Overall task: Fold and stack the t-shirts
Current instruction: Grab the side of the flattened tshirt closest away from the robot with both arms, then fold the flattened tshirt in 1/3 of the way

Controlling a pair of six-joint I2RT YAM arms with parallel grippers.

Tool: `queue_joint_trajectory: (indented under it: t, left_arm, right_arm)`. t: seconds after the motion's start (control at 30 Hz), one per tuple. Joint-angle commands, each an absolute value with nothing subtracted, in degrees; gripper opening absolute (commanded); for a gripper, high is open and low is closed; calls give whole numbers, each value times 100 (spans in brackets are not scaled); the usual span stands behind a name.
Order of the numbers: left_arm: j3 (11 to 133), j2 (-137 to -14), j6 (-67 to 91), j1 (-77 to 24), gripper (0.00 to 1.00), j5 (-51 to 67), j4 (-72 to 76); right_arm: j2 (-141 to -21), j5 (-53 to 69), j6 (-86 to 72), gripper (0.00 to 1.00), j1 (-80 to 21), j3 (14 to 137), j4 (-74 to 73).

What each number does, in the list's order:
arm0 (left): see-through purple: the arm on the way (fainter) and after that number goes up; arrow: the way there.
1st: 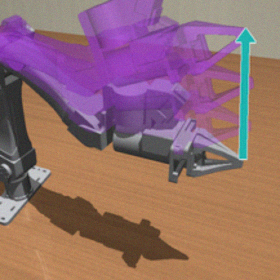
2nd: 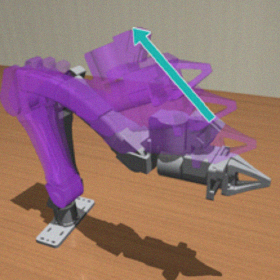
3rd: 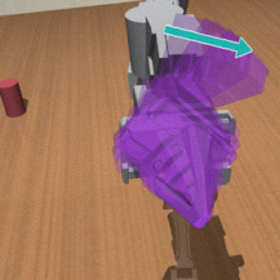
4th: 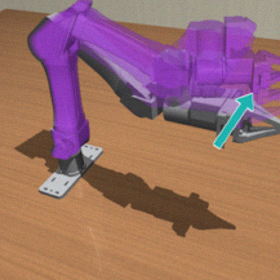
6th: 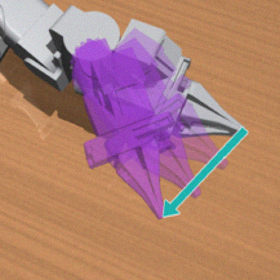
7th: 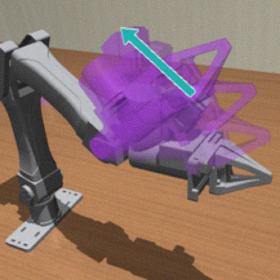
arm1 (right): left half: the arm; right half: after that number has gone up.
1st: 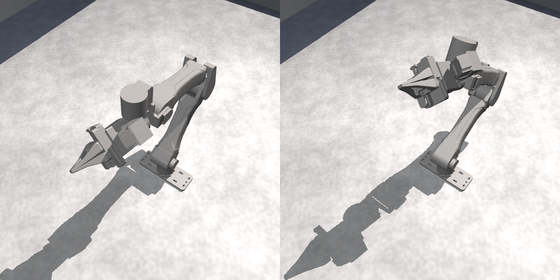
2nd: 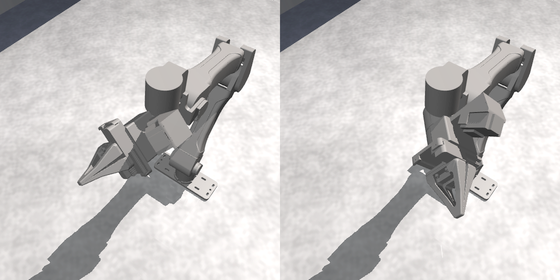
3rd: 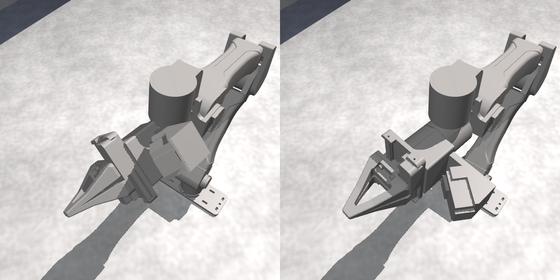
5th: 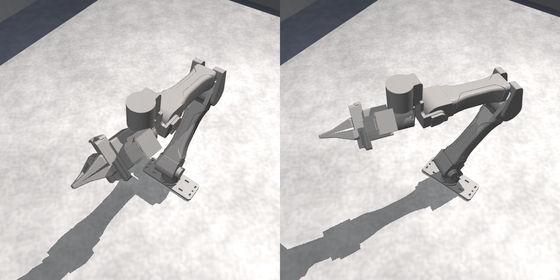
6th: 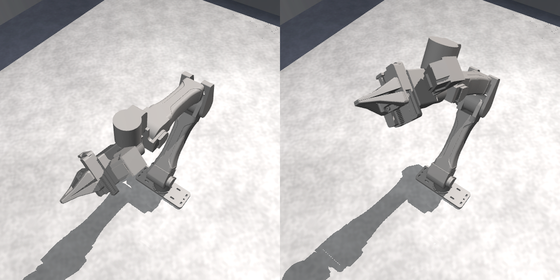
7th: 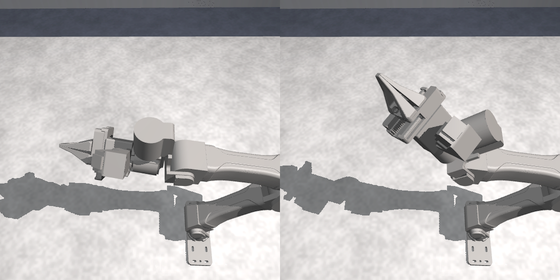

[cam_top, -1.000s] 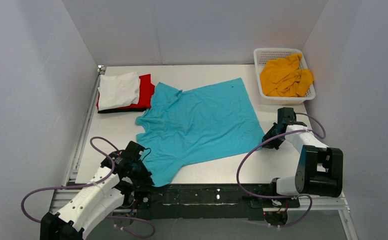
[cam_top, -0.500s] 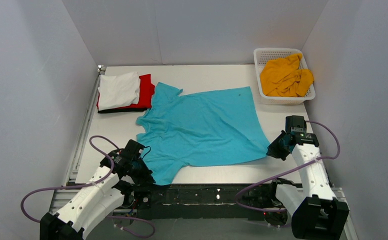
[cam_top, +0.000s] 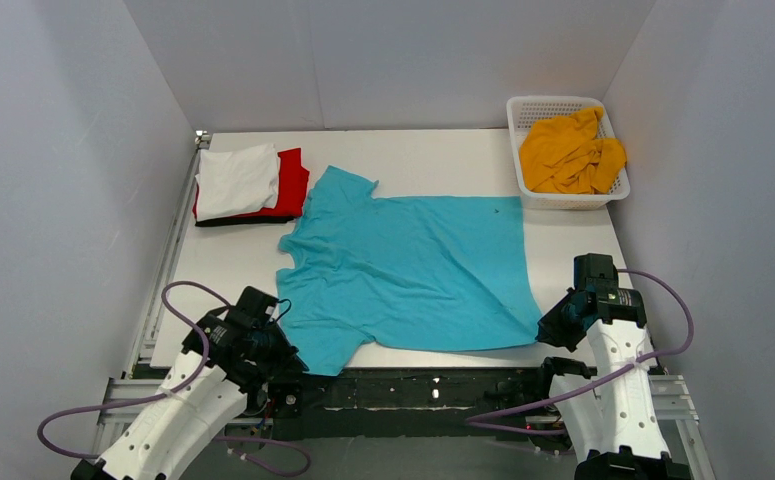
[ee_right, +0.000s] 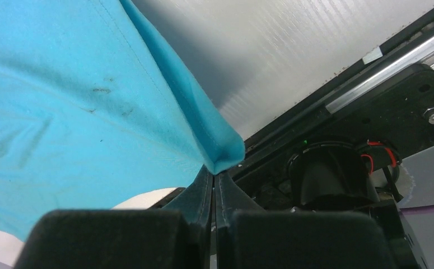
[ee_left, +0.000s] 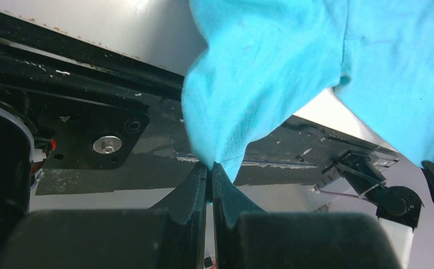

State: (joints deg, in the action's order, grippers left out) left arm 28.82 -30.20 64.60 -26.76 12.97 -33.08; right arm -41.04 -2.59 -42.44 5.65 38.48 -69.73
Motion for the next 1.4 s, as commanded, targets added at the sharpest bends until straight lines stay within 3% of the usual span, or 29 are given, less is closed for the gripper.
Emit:
queue_joint_trajectory:
  t: [0.0,0.13,0.43,0.6,0.8,1.07,1.37]
  left_arm:
    - [2873,-2745,6433,-2698,0,1293,-4970]
    - [2917,-2881,6375,-2698,0,1465,-4659]
    - [2650,-2459,6454,-2699,0,2128,-5794]
    - [2457,-2584,6390,-2698,0,2460,-5589]
    - [3562,-3493,5814,-2698,0,1869,-4912]
    - [4092,-4712,5755,-2677,0,1426,-3513]
    - [5582,-6246,5313,-2404,0,608,-3454]
  right_arm:
    - [-4115,-310,-4267,1,586,4011,-7244]
    - [-4201,-285,-4254,1,585,4018,-7277]
    - [-4324,-178,-4152,1,577,4030,-7237]
    - [-4216,-252,-4106,1,579,4104,-7215]
    - [-4345,-270,-4083,1,579,4163,-7204]
    - [-4725,-213,-3954,1,573,4512,-6622]
    - [-5646,182,-3652,1,580,5226,-6107]
